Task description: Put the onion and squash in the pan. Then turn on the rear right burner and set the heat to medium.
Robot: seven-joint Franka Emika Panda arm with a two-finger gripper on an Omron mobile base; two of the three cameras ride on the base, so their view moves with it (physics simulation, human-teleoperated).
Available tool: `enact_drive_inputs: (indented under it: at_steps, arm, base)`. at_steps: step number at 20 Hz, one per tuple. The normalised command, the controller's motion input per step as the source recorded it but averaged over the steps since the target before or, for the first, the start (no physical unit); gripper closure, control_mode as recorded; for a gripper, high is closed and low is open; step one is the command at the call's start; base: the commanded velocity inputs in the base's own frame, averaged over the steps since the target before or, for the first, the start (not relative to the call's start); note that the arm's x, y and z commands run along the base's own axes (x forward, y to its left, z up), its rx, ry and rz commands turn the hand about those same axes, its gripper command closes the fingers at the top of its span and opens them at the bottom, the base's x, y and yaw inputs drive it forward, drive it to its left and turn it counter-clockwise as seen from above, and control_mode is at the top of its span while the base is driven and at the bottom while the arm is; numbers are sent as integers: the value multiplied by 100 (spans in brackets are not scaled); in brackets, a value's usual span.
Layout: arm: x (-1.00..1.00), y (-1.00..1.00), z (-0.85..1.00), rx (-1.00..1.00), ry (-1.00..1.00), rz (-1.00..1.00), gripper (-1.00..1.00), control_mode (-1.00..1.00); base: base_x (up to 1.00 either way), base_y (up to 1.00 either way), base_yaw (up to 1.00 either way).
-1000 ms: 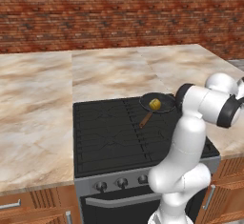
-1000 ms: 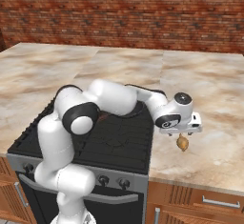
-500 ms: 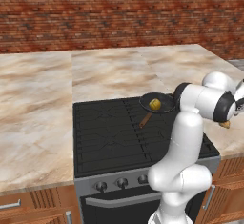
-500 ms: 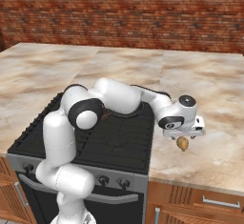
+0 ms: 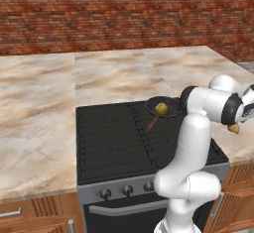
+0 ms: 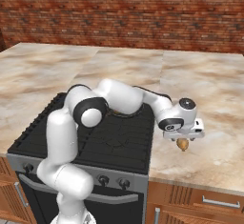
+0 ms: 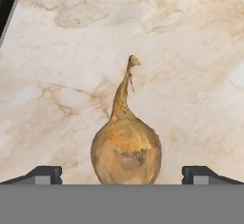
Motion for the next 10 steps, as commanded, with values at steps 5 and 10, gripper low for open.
enact_drive_inputs:
  at_steps: [5,10]
  arm:
    - [8,0,-16,0,2,0,-100,-100]
    - [6,0,-9,1,3,0,-100,-100]
  base:
    - [0,0,0]
    - [0,0,0]
